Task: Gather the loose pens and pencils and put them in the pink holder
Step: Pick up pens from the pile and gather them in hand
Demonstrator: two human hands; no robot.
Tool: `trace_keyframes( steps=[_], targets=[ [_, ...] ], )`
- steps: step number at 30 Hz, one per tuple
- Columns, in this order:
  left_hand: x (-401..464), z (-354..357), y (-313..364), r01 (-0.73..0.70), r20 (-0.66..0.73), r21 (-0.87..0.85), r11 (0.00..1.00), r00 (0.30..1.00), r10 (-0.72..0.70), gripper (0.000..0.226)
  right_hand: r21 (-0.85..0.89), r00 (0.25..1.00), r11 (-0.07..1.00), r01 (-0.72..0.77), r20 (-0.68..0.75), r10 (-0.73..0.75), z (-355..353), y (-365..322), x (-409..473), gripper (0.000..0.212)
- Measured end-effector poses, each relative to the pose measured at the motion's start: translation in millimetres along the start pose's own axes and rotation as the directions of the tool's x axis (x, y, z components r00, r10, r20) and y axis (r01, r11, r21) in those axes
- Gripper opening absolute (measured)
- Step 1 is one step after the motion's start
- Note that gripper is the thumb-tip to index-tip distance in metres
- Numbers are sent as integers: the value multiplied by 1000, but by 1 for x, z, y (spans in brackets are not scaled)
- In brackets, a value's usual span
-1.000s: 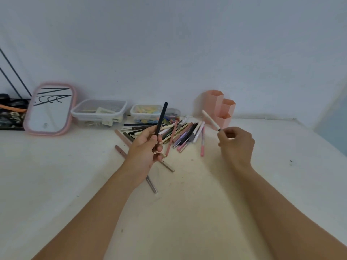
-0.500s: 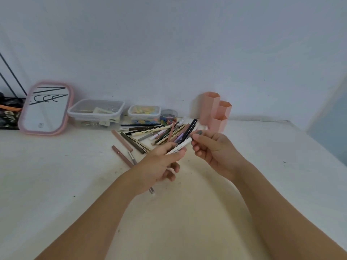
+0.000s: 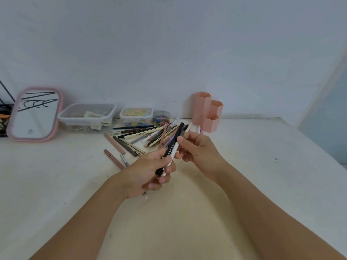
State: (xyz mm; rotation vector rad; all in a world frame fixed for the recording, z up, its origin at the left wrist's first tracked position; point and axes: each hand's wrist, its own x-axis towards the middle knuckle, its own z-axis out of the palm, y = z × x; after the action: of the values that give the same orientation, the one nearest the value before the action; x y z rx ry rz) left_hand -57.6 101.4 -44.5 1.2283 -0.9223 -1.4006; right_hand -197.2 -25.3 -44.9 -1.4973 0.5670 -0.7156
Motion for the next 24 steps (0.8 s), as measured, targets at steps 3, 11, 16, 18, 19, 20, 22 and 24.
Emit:
trace_keyframes(
  steps=[3, 11, 16, 18, 19, 20, 22, 24],
  targets=[
    [4, 1, 3, -52, -133, -91, 994, 990, 40, 19, -265, 940, 964, -3, -329, -88, -23, -5, 6, 33],
    [15, -10, 3, -266, -476, -161, 950, 865, 161, 26, -713, 906, 623, -321, -422, -17, -52, 11, 2, 25],
    [17, -8, -1, -303, -479, -140, 942, 854, 204, 21, -777, 909, 509, -369, -417, 22, -45, 16, 13, 35],
    [18, -6, 0, -285, -485, -132, 950, 854, 189, 22, -776, 909, 520, -357, -418, 0, -45, 17, 16, 41],
    [18, -5, 0, -273, -491, -132, 953, 853, 177, 23, -769, 905, 533, -353, -425, -14, -45, 17, 16, 42],
    [19, -5, 1, -265, -497, -138, 954, 852, 165, 23, -753, 902, 562, -342, -430, -26, -46, 18, 17, 43],
    [19, -4, 1, -264, -499, -163, 951, 853, 152, 24, -668, 891, 679, -305, -453, -46, -46, 17, 14, 39],
    [19, -3, 1, -272, -490, -183, 945, 858, 152, 23, -492, 876, 840, -229, -480, -42, -42, 9, 8, 33]
  ],
)
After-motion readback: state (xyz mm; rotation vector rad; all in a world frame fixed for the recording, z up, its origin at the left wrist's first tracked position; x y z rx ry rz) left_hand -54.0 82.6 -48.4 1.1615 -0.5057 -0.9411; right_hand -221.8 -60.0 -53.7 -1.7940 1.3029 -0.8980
